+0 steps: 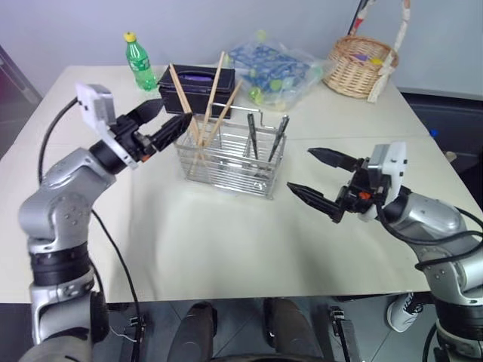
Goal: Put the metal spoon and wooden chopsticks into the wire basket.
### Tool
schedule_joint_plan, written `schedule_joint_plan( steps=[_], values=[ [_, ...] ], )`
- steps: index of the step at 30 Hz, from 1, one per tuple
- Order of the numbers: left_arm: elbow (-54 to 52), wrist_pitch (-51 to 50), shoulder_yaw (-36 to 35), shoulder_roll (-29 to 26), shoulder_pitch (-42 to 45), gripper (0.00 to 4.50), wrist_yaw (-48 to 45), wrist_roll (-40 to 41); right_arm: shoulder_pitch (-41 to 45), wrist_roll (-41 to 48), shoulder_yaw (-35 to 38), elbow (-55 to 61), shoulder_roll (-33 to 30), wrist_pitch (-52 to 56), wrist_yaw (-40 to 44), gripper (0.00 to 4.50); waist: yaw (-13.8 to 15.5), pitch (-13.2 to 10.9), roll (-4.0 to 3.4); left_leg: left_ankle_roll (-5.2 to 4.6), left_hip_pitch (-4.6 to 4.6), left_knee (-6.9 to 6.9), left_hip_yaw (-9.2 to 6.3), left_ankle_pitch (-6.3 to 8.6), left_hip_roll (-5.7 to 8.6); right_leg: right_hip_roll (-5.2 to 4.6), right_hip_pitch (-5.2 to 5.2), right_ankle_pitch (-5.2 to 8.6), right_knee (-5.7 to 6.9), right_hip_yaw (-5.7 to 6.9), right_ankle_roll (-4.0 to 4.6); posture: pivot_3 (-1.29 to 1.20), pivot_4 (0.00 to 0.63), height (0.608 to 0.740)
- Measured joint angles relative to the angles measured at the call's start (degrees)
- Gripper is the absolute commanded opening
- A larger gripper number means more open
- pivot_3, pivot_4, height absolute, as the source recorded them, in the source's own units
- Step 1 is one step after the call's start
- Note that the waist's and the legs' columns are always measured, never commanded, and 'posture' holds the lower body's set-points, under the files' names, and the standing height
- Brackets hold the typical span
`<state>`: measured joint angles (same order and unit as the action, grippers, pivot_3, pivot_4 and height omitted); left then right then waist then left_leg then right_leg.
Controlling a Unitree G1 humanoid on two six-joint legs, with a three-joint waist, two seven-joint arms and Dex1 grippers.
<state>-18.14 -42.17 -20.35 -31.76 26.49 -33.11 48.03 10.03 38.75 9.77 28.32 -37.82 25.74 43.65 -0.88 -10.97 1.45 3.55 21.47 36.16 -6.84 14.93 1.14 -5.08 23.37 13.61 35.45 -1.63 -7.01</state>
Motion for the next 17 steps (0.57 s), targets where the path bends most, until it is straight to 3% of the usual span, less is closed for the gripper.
schedule_joint_plan(
  steps=[10,17],
  values=[
    [-15.8,-8.2,-5.9,-1.4,-14.1,4.46,13.2,14.0,-2.6,1.0,-0.1,1.2,0.6,0.3,0.2,4.5,0.0,0.0,-0.01,0.0,-0.02,0.0,0.0,0.0,0.0,0.0,-0.01,0.02,0.0,-0.02,0.03,0.0,0.15,0.74],
    [-19.7,-6.5,-6.5,-1.5,-25.9,4.46,15.5,14.8,-4.0,3.3,0.0,2.4,0.9,2.1,-1.9,4.5,0.1,0.0,-0.03,0.0,-0.03,-0.01,0.01,0.0,0.0,0.01,-0.02,0.12,-0.04,-0.02,0.23,0.0,0.15,0.74]
  ],
)
